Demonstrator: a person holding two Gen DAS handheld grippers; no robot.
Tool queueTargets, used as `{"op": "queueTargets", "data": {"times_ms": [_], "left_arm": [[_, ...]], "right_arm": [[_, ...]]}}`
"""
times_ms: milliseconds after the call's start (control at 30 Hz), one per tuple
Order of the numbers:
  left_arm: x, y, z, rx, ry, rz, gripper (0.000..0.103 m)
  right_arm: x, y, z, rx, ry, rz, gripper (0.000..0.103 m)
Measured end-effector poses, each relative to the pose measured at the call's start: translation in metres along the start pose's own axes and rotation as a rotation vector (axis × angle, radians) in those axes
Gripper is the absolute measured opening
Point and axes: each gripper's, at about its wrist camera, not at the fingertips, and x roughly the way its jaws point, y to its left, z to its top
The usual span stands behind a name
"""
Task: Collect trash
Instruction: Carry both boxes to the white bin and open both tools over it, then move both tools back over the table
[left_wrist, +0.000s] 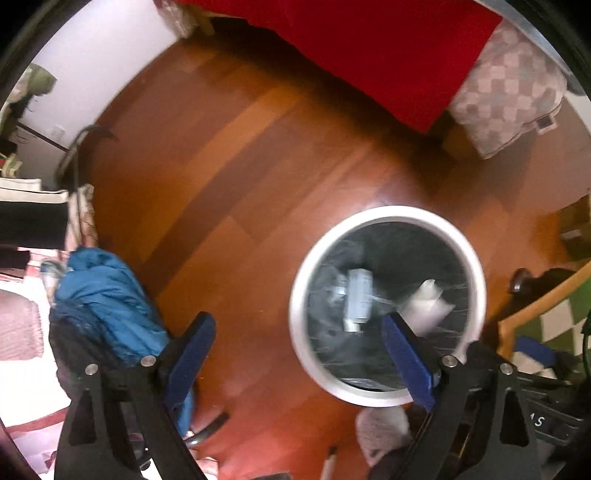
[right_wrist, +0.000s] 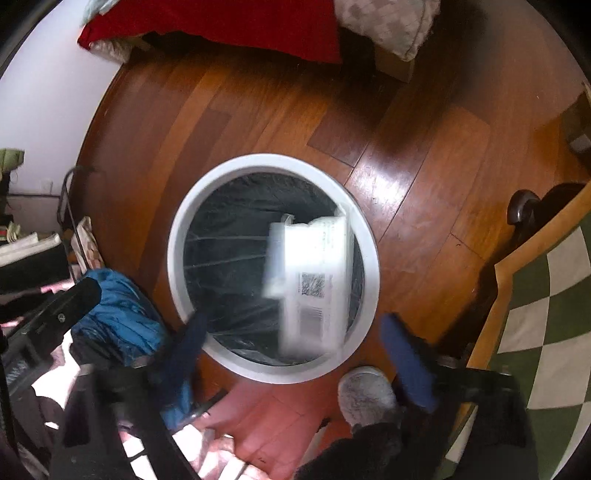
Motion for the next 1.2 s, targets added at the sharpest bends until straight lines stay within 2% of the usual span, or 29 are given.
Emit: {"op": "queueTargets", "data": {"times_ms": [167,333,500,667,900,1200], "left_arm": [[0.001,-0.004,-0.010,0.008,-0.016,0.038,0.092],[-0.004,-0.001,-0.019,0.002,-0.026,0.023,0.092],[-0.015,0.005,-0.030,-0.002,-0.047,0.002,0.092],[-0.047,0.008,-0.044,0.001,-0.090,-0.019,0.092],[-0.098,0.016,-0.071,0.006,-0.167,-0.055,0.092],[-0.179,0.020,-0.116,0.030,-0.306,-0.117,0.092]], "right_arm": [[-0.001,0.003,-0.014,-0.061,0.001,-0.176,0.100],[-0.007,-0.007,-0.025,-0.063,-0.019,-0.224,0.100],[-0.019,-0.010,-0.036,-0.050,-0.050,-0.200,0.100],[-0.050,-0.003,-0.051,-0.044,-0.104,-0.173,0.100],[-0.109,-0.005,-0.086,-0.027,-0.215,-0.137,0.100],[-0.201,-0.015,-0.155,-0.012,-0.378,-0.020,0.100]]}}
